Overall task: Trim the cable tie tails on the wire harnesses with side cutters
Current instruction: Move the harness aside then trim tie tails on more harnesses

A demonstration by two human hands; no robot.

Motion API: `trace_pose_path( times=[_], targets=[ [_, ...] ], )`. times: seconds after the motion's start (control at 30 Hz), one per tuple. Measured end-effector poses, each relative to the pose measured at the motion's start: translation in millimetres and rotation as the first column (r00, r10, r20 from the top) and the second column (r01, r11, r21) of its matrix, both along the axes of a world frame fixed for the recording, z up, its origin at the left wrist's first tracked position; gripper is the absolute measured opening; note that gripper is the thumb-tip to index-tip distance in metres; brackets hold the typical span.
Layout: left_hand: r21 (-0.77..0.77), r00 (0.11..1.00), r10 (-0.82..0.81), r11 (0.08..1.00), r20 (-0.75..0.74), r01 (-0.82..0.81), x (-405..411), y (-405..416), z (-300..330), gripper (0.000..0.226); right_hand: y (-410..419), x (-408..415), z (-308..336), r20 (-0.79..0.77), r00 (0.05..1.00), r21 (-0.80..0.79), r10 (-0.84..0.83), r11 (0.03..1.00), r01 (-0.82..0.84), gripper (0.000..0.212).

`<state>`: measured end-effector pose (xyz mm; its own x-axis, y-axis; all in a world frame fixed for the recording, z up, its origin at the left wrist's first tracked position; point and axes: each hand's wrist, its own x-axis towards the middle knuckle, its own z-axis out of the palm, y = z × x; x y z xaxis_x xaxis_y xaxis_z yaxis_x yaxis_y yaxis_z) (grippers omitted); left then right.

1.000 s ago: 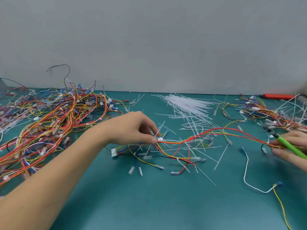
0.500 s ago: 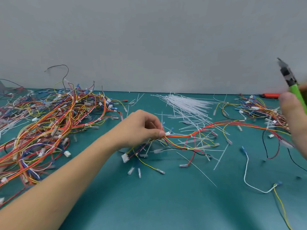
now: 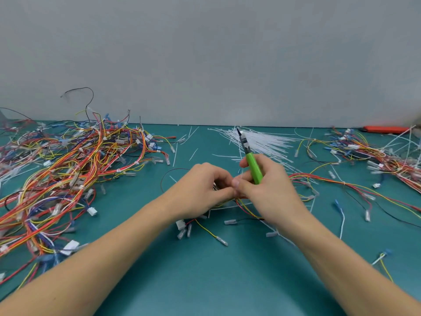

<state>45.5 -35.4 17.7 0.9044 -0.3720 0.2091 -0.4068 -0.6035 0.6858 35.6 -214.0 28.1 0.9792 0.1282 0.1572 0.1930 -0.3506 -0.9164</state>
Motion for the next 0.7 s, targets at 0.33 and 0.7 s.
trace_pose_path(
  times=[0.33,0.7],
  targets=[
    [-0.097,1.000,0.016,0.995,0.008,-0.015,-6,-10,5,0.010,-4,1,-2,0.147,0.986,0.126,-0.077,0.990,0.059,0.049],
    [-0.604,0.887,0.416,0.765,0.200,-0.223,-16,-9,49,0.017,-24,15,2,-0.108,0.986,0.641,-0.127,0.749,0.167,0.031]
  ],
)
